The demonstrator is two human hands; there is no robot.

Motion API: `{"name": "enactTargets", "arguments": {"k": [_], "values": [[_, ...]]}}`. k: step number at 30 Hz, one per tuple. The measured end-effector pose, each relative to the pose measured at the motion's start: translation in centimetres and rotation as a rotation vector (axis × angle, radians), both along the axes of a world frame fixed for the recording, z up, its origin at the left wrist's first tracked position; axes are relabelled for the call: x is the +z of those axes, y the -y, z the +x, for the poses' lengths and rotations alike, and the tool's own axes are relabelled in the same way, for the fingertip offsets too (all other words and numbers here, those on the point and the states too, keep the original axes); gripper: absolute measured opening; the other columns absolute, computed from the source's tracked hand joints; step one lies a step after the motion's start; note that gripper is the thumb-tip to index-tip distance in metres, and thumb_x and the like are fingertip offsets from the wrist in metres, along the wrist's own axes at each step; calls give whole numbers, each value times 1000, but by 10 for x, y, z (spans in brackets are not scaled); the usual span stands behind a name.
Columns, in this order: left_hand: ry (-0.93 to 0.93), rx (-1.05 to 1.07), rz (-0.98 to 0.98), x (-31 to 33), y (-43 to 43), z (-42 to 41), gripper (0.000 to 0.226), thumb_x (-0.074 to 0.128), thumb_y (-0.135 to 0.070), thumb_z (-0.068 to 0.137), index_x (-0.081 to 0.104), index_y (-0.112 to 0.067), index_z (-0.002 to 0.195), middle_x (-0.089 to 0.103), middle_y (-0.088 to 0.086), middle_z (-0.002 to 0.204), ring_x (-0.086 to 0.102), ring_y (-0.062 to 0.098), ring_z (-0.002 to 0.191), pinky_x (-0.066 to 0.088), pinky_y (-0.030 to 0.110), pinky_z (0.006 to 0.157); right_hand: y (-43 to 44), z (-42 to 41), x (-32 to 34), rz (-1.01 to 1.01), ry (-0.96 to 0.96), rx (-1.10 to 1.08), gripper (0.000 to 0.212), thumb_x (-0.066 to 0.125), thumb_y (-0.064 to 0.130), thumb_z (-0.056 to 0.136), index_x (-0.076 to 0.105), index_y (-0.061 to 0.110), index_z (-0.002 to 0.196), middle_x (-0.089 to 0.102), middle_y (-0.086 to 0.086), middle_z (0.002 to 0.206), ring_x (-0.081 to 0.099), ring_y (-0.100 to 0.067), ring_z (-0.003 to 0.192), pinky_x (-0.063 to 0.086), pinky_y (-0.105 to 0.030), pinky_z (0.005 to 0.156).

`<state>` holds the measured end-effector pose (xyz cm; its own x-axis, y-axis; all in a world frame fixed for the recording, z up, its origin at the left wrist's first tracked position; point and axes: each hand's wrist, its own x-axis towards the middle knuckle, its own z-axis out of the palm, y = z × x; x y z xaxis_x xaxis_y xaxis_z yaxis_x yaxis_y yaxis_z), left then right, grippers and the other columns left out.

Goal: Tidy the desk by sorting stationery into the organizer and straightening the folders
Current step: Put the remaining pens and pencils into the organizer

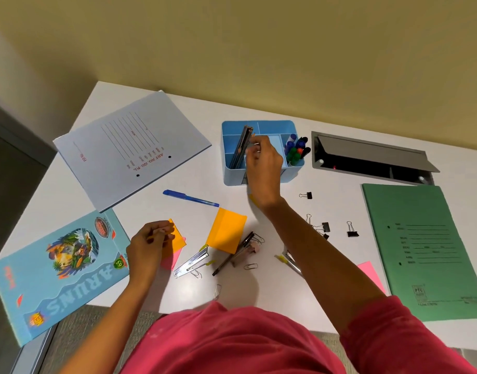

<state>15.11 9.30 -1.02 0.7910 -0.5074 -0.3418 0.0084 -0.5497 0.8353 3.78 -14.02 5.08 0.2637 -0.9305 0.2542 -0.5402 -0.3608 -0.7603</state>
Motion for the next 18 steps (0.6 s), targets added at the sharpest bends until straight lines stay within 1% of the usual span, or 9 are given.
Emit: {"name": "enactTargets", "arguments": {"k": [1,3,5,7,8,11,12,15,18], "values": [[0,-3,-5,0,1,-1,22,51,-14,94,69,-27,95,69,-4,98,64,17,94,51,39,88,-1,-3,0,8,3,-8,18,52,7,95,57,5,112,67,-14,99,64,-23,88,48,-22,66],[12,-14,-9,2,4,-4,24,51,-14,94,68,-30,93,68,-7,97,61,1,86,49,27,80,-8,-12,0,18,6,-19,19,50,7,96,56,5,113,66,-15,96,64,-25,87,49,-26,66],[-4,-26,-19,1,6,-6,23,50,-12,94,69,-25,96,69,-7,98,59,-7,82,47,18,75,-24,-25,-3,-47,38,27,17,47,6,96,58,-1,108,65,-19,89,64,-30,84,53,-33,66],[-61,-31,-47,0,8,-8,23,49,-9,94,69,-16,103,71,0,101,65,2,87,51,23,84,-43,-41,-7,-63,42,91,26,41,11,96,62,-6,98,65,-20,82,64,-29,75,54,-33,65],[-79,-36,-54,-1,10,-9,24,48,-8,94,69,-14,104,72,3,102,67,7,90,52,27,88,-51,-51,-9,6,-13,151,30,41,16,95,64,-4,95,66,-18,83,64,-27,76,53,-31,66],[-96,-66,-56,-2,13,-11,24,48,-7,94,69,-15,104,72,5,103,67,7,87,52,27,85,-71,-82,-26,270,-316,438,17,63,20,87,67,10,100,64,-7,102,56,-22,98,47,-34,85],[-102,-79,-56,-3,14,-12,25,48,-7,95,69,-14,105,72,6,103,68,11,88,53,31,87,-77,-91,-33,306,-409,517,20,68,20,84,67,13,103,62,-5,108,52,-22,105,45,-36,89],[-114,-116,-44,-6,16,-14,26,46,-6,95,69,-10,107,71,8,105,69,25,94,51,47,95,-94,-108,-52,241,-603,669,34,71,23,80,65,17,113,57,-5,118,46,-21,114,42,-32,91],[-116,-125,-41,-5,17,-15,26,46,-5,95,69,-11,106,72,7,104,69,24,93,51,46,96,-99,-115,-67,180,-671,727,38,72,16,78,64,16,115,58,-5,118,47,-22,112,42,-32,89]]}}
